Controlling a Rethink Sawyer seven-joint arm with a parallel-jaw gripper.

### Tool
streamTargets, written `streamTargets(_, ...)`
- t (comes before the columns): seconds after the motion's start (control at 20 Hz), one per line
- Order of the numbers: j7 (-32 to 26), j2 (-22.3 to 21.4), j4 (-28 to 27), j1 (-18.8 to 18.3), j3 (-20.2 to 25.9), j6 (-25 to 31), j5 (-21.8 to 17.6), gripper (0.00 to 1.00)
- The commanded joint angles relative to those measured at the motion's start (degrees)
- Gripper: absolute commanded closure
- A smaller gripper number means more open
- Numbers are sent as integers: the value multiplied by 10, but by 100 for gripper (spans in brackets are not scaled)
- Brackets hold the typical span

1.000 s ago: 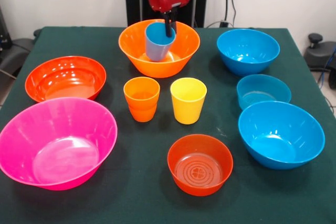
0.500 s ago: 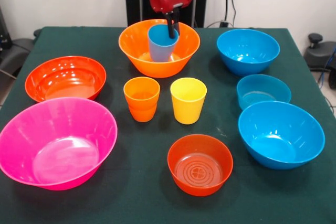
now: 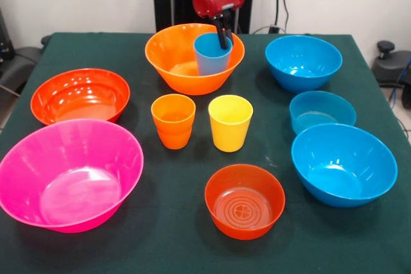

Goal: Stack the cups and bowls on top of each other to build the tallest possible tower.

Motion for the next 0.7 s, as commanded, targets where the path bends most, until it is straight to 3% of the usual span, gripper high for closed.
streamTargets(0.05,75,20,-36,2,27,-22,17,100)
streamTargets(0.7,49,47,-53,3,-2,-49,4,100)
